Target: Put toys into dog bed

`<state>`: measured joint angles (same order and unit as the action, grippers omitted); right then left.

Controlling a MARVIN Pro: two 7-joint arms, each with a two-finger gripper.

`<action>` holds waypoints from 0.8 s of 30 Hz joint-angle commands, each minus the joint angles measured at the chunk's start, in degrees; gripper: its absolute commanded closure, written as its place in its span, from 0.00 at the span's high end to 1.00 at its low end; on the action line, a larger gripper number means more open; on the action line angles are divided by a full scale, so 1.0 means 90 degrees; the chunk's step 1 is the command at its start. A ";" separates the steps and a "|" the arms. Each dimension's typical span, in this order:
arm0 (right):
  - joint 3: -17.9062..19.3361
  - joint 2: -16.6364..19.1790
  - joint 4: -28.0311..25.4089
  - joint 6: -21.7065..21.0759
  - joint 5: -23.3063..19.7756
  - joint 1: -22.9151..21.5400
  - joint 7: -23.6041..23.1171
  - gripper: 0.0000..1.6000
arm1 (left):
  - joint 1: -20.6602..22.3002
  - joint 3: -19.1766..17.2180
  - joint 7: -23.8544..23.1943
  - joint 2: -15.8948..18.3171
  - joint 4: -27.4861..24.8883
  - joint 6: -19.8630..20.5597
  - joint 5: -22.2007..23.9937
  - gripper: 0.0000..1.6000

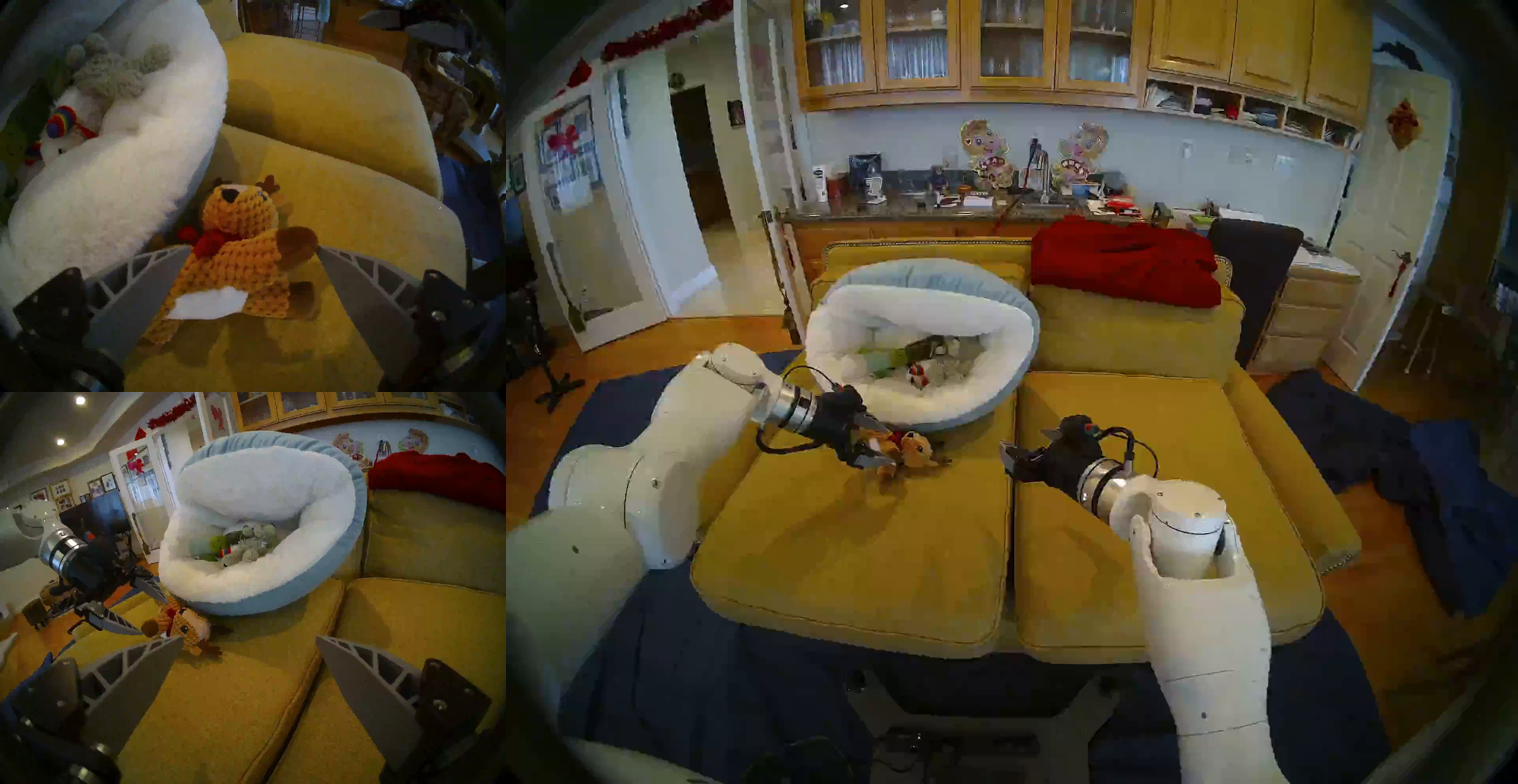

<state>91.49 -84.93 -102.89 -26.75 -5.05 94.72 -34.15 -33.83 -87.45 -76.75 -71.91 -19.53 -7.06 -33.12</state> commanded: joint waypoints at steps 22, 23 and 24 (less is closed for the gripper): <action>0.0014 -0.0048 -0.0220 0.0006 0.0032 -0.0135 -0.0045 1.00 | 0.0183 0.0329 0.1813 -0.0324 0.0768 -0.1087 -0.0481 1.00; 0.0016 -0.0049 -0.0219 0.0006 0.0033 -0.0136 -0.0047 1.00 | 0.0167 0.0344 0.1948 -0.0351 0.0784 -0.1107 -0.0504 1.00; 0.0017 -0.0051 -0.0218 0.0007 0.0035 -0.0136 -0.0048 1.00 | 0.0153 0.0347 0.1997 -0.0378 0.0798 -0.1099 -0.0523 1.00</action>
<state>91.76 -85.28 -102.89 -26.76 -4.64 94.72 -34.52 -32.82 -84.21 -64.35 -73.90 -12.48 -15.76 -37.60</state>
